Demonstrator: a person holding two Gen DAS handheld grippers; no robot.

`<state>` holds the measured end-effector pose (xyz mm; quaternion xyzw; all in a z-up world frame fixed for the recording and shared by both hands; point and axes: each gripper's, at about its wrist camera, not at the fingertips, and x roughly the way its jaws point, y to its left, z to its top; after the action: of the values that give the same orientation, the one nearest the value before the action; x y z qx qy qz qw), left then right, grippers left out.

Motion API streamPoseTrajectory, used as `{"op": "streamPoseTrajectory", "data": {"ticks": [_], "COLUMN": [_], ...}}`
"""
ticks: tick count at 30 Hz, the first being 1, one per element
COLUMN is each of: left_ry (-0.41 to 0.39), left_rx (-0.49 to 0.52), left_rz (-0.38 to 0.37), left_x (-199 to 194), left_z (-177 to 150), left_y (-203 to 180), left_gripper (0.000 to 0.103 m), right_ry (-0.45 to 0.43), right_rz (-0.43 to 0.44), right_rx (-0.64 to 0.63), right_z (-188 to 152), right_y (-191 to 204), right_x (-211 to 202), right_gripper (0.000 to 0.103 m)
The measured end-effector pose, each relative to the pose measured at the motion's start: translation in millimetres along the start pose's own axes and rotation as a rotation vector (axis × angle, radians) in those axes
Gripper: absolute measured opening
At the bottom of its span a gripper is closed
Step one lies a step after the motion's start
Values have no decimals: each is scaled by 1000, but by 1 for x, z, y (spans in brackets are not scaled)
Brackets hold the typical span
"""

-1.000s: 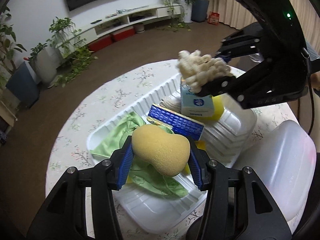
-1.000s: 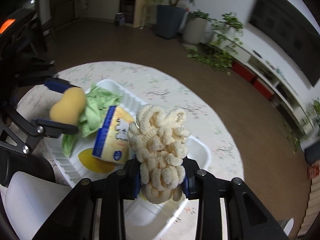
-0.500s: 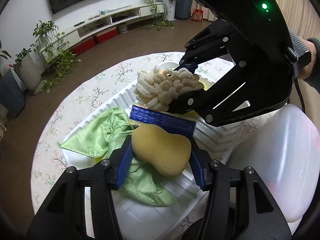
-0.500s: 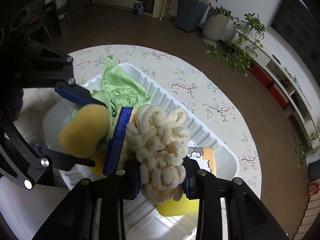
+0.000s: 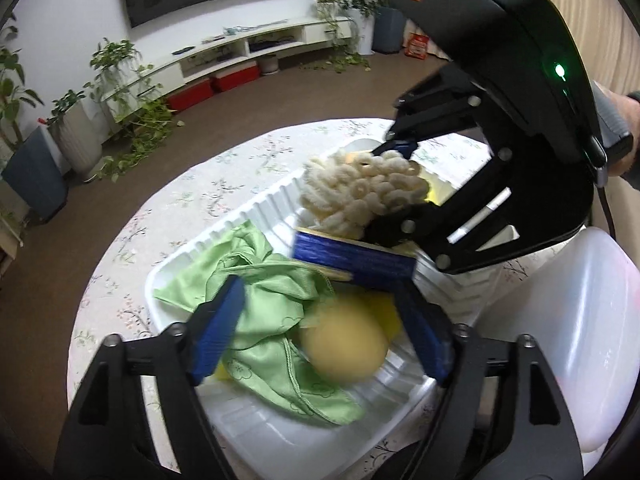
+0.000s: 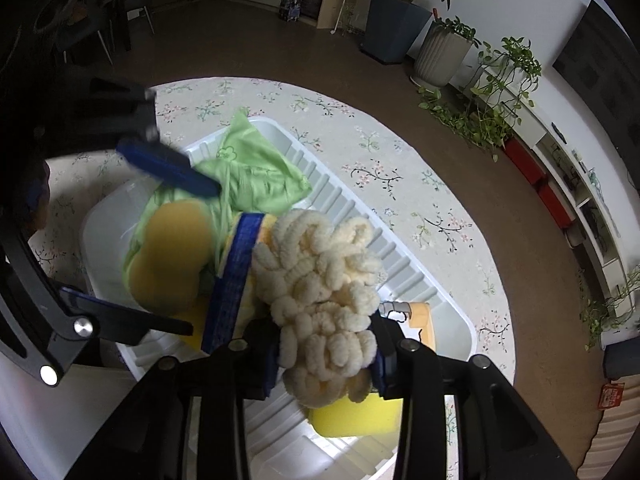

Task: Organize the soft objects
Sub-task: 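Lower both items into the tray and open both tools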

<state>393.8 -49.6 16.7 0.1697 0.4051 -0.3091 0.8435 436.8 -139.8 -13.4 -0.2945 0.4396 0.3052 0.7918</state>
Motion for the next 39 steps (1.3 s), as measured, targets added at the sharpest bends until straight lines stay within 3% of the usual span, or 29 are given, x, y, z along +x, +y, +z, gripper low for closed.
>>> {"op": "streamPoseTrajectory", "data": {"ticks": [6,15,21,23,25,29,31,32,39], "left_ry": [-12,-35,-97,-103,-101,-114,-120,-122,-131], "left_rx": [-25,-29,-19,-26,-41,-73,-78,-78,-97], "left_rz": [7,27,38,43,57,75,85,96,131], "left_x": [-3,-6,-18,-20,-21,-27,-29,-30,-33], "left_z": [-3,-7,-8,-7,-7,-7,-6,-5,-1], "left_y": [4,-1,-4,-2,1,8,10,10,19], "left_gripper": [83,83,83,87,101,103,103,103,103], "right_ry": [-15,-23,-33,-39,-53,-69,-77,-85,-100], "right_rz": [-20,-28,-16,-18,-16,-26,-28,-30,-51], "right_rx": [20,18,38,44,52,77,98,109,155], "right_z": [-5,-10,-10,-10,-11,-12,-12,-13,-15], "right_y": [-6,-5,-10,-11,-14,-20,-26,-28,-38], "right_x": [-3,-7,-7,-7,-10,-13,-16,-18,-23], "right_gripper": [62,67,67,69,73,83,92,102,103]}}
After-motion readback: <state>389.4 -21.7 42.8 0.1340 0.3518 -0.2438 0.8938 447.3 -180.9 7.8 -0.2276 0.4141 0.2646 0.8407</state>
